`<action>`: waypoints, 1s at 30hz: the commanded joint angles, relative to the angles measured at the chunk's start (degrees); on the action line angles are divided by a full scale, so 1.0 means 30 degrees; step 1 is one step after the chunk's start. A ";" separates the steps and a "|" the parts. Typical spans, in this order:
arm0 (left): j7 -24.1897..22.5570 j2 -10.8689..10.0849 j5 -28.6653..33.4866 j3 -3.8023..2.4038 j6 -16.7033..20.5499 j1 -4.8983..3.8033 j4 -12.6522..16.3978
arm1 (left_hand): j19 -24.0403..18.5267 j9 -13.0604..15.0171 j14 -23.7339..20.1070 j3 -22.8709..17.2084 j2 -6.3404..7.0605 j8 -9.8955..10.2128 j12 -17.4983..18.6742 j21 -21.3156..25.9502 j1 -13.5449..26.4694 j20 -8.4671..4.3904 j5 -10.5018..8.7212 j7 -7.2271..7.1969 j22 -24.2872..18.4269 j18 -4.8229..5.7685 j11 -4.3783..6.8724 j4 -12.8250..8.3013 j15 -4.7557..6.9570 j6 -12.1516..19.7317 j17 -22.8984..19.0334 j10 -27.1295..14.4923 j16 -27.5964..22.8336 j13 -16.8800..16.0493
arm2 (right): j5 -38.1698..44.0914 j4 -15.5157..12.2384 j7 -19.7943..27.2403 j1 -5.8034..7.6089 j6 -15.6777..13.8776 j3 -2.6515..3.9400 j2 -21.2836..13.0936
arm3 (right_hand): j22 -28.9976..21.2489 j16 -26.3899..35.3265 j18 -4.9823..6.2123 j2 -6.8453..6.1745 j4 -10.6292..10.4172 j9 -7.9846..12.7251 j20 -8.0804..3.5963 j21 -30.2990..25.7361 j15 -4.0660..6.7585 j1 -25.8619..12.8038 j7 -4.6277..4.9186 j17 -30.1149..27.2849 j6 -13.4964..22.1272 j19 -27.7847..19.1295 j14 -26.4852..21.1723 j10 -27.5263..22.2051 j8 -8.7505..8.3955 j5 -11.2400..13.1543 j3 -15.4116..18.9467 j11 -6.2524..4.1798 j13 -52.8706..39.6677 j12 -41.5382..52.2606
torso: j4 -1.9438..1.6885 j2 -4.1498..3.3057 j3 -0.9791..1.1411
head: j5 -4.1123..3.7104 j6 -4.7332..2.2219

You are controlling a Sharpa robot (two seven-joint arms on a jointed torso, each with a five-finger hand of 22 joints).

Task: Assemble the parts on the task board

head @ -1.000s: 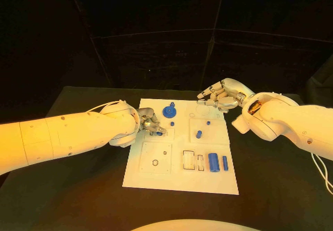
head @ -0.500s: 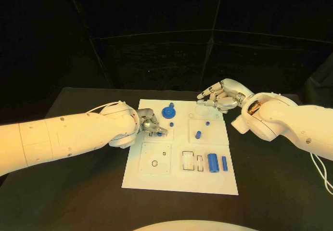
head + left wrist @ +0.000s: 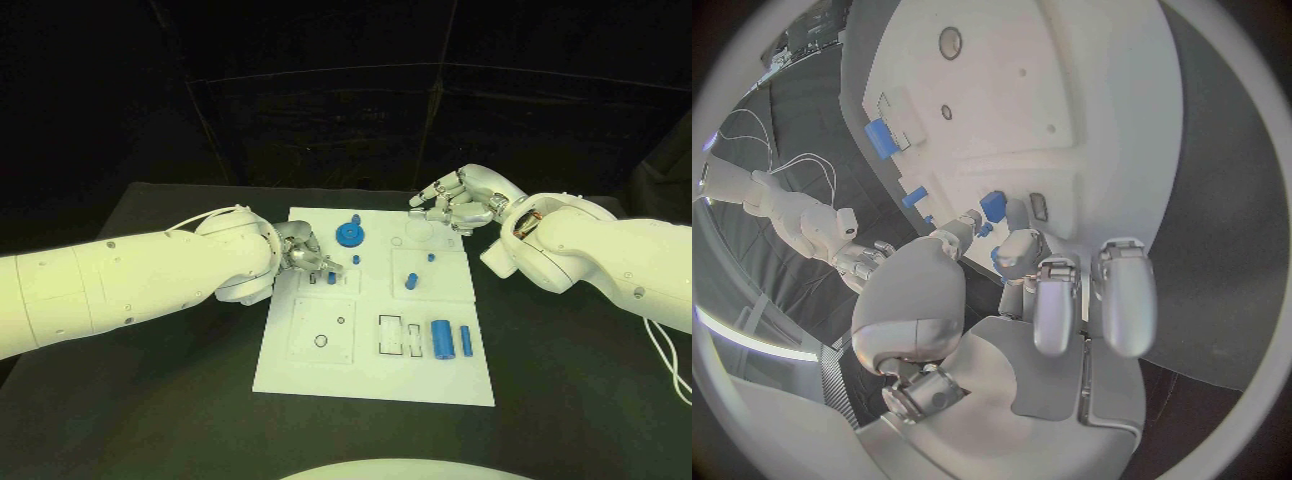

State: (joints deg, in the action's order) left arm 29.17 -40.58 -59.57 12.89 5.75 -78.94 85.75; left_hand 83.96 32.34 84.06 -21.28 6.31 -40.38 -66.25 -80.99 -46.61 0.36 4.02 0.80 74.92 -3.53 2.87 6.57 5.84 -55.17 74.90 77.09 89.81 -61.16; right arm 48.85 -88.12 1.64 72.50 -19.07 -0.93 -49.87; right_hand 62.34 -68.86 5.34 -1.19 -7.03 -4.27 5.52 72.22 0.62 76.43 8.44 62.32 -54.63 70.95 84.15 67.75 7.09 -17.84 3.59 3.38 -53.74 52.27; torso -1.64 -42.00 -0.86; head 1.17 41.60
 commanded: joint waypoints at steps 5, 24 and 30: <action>0.0111 -0.0278 0.0711 -0.1106 -0.1855 -0.0629 0.0080 | 0.0490 -0.0050 0.1980 0.0911 0.0003 0.0217 0.0544 0.0383 -0.0321 -0.0022 -0.0052 0.0160 0.0628 0.0188 -0.0096 0.0190 0.0032 0.0260 0.5032 -0.0425 0.0062 0.0526 | 0.0030 0.0119 0.0087 0.0033 0.0062 0.0013 0.0052 | -0.0059 0.0107 0.0337 0.0023 0.0034 0.0025 -0.0001 -0.0150 0.0081 -0.0216 0.0007 -0.0023 0.0195 -0.0116 -0.0011 -0.0163 0.0056 -0.0128 0.0125 0.0025 0.0024 -0.0081 | 0.0010 -0.0010 0.0006 | 0.0066 -0.0096; 0.0036 0.2464 0.0638 -0.1907 -0.7651 -0.1812 -0.6623 | 0.0047 -0.1618 0.1980 0.4222 -0.0946 0.2290 0.2022 0.1414 -0.2154 0.0535 -0.0042 0.1002 -0.0411 -0.0049 -0.0815 0.1001 -0.0573 0.1440 0.5032 -0.1584 0.0062 0.2352 | 0.0026 0.0325 0.0088 0.0032 0.0124 0.0011 0.0297 | -0.0107 0.0152 0.0347 0.0027 0.0028 0.0026 0.0001 -0.0190 0.0079 -0.0217 0.0008 -0.0068 0.0206 -0.0147 -0.0022 -0.0165 0.0055 -0.0130 0.0138 0.0026 0.0022 -0.0072 | 0.0017 -0.0034 -0.0003 | 0.0319 -0.0055; -0.0022 0.3250 -0.0157 -0.1506 -0.7750 -0.1585 -0.8148 | 0.0070 -0.1769 0.1980 0.4666 -0.1171 0.2346 0.1946 0.1400 -0.2324 0.0559 -0.0048 0.0976 -0.0366 -0.0047 -0.0803 0.1172 -0.0576 0.1193 0.5032 -0.1542 0.0062 0.2324 | 0.0026 0.0336 0.0108 0.0031 0.0136 0.0011 0.0339 | -0.0120 0.0157 0.0348 0.0049 0.0034 0.0027 0.0002 -0.0208 0.0079 -0.0189 0.0007 -0.0060 0.0214 -0.0151 -0.0021 -0.0171 0.0059 -0.0151 0.0137 0.0024 0.0027 -0.0067 | 0.0014 -0.0009 0.0004 | 0.0310 -0.0095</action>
State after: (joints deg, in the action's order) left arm 29.30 -31.10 -57.94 8.34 -15.15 -83.70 61.83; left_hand 84.01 27.07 84.07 -7.52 2.76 -33.73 -60.48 -77.01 -53.04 1.75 4.02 3.64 73.78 -3.54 0.51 10.18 4.39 -51.11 74.91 72.47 89.81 -54.16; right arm 48.85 -87.06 1.64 72.49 -18.99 -0.94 -48.90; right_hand 62.03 -68.64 5.33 -1.19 -6.86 -4.28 5.52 71.98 0.62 76.44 8.48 62.18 -54.26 70.95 84.15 67.75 7.09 -18.12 3.75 3.38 -53.76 52.27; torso -1.59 -42.11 -0.86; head 2.16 41.44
